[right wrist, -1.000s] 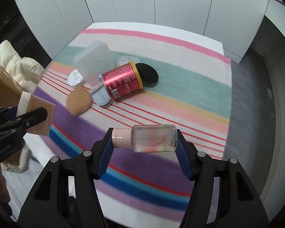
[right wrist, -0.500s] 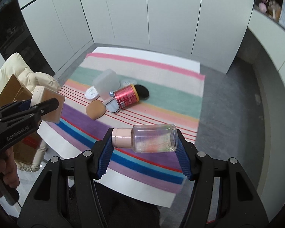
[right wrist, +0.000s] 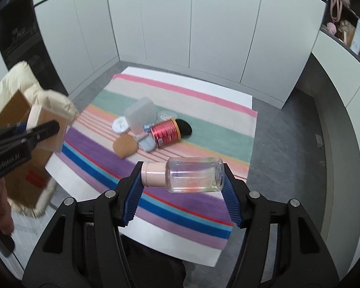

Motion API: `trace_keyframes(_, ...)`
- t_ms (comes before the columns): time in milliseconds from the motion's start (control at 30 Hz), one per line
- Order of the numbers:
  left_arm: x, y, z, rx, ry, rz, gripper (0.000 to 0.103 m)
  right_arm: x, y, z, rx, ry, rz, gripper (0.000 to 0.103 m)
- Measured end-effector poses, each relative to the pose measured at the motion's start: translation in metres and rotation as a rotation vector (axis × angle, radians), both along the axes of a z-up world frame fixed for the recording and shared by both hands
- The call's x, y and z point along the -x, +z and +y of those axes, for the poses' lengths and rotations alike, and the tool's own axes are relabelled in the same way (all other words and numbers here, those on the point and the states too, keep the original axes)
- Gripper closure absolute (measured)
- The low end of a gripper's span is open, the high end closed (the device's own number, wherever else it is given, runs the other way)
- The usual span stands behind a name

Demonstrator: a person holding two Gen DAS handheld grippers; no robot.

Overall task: Organize objects
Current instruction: 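Carry the beige box with the left tool while the right tool carries the bottle toward the cardboard box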

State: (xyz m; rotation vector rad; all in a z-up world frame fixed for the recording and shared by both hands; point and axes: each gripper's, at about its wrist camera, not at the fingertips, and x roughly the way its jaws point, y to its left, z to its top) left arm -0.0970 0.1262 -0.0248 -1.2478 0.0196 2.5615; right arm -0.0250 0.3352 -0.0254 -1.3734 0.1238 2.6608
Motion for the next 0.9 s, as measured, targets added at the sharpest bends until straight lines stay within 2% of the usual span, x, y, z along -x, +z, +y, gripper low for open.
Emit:
trace_keyframes(167, 0.003, -0.006, -0.009, -0.002, 0.016, -0.002, 0.061, 0.013, -0.009, -0.005, -0.01, -0.034, -0.029, 0.04)
trace_keyframes(267, 0.004, -0.009, -0.014, 0.002, 0.021, 0.001, 0.061, 0.021, -0.014, -0.015, 0.012, -0.003, -0.031, 0.04)
trace_keyframes(467, 0.009, -0.007, -0.033, 0.002, 0.052, 0.014, 0.061, 0.033, -0.017, -0.045, -0.043, 0.066, -0.024, 0.04)
trace_keyframes(900, 0.01, -0.01, -0.092, -0.009, 0.15, 0.014, 0.061, 0.059, -0.019, -0.084, 0.011, 0.117, -0.016, 0.04)
